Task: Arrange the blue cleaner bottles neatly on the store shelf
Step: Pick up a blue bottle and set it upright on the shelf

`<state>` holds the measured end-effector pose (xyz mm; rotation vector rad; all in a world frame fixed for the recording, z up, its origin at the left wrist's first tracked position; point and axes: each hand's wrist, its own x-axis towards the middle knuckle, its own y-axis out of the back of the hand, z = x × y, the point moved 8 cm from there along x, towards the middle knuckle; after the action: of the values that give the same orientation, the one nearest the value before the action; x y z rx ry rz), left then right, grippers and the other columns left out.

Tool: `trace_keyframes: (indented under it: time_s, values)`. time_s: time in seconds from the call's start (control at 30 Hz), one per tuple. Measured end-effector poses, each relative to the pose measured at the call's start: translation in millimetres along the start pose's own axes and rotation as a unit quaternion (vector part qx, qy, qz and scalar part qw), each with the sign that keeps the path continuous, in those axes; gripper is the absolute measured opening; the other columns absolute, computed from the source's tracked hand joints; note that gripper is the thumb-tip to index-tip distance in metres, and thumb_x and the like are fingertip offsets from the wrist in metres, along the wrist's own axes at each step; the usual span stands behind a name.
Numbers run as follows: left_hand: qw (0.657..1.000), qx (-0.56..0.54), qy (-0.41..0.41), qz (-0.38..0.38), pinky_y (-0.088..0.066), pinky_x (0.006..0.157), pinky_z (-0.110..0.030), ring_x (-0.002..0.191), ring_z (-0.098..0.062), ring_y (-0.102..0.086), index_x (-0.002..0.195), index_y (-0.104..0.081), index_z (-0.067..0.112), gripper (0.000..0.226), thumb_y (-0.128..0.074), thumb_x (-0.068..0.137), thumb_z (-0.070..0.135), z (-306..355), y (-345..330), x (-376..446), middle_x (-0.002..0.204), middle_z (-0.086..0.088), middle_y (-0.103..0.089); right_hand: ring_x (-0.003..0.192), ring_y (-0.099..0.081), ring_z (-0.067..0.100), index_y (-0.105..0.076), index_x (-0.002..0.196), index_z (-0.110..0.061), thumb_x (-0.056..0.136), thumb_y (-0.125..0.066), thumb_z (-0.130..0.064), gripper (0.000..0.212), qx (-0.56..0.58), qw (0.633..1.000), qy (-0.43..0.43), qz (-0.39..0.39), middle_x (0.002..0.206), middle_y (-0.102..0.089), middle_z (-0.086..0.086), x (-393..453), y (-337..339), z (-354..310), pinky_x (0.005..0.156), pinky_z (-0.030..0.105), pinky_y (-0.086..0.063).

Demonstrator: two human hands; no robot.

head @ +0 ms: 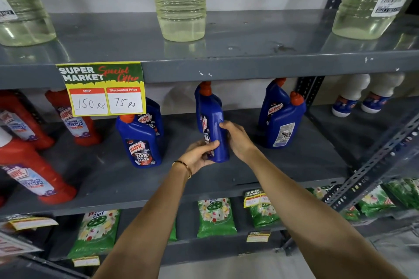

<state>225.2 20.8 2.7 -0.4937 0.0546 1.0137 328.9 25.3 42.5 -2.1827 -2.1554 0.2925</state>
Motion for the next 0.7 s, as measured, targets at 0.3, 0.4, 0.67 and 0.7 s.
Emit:
trace_keyframes:
  time_s: [0.3,0.4,0.67,0.7]
  values:
    - [0.981,0.082,-0.061,0.165,-0.054,0.059,-0.026,0.081,-0.015,-0.064,0.104,-0.048,0.014,0.052,-0.080,0.063,0.006,9.3,27.7,6.2,0.100,-0.003,-0.064,0.105,-0.064,0.024,-0.058,0.117,-0.010,0.080,-0.068,-0.013,0.039,-0.100,0.993,0.055,-0.028,0.116,-0.065,0.014,1.3,11.4,-13.7,0.088,0.037,-0.055]
    - [0.961,0.160,-0.078,0.213,-0.054,0.061,-0.032,0.083,-0.020,-0.062,0.097,-0.045,0.013,0.051,-0.081,0.061,0.006,14.7,39.7,8.2,0.098,-0.004,-0.060,0.102,-0.064,0.021,-0.055,0.118,-0.006,0.079,-0.066,-0.002,0.041,-0.104,0.993,0.058,-0.027,0.118,-0.064,0.018,4.7,18.1,-13.2,0.083,0.030,-0.056]
    - [0.912,0.276,-0.098,0.286,-0.049,0.066,-0.030,0.079,-0.019,-0.055,0.086,-0.043,0.010,0.051,-0.084,0.056,0.009,9.1,47.7,17.7,0.086,-0.002,-0.057,0.107,-0.060,0.025,-0.047,0.127,-0.003,0.080,-0.062,0.007,0.051,-0.110,0.992,0.031,-0.047,0.122,-0.060,0.019,16.1,23.6,4.2,0.080,0.025,-0.057]
    - [0.911,0.279,-0.094,0.287,-0.049,0.066,-0.029,0.080,-0.019,-0.055,0.087,-0.043,0.010,0.051,-0.084,0.056,0.010,7.3,48.2,18.4,0.088,-0.002,-0.057,0.109,-0.060,0.026,-0.047,0.127,-0.003,0.080,-0.062,0.006,0.051,-0.119,0.991,0.028,-0.046,0.123,-0.060,0.020,17.4,24.7,6.3,0.081,0.027,-0.056]
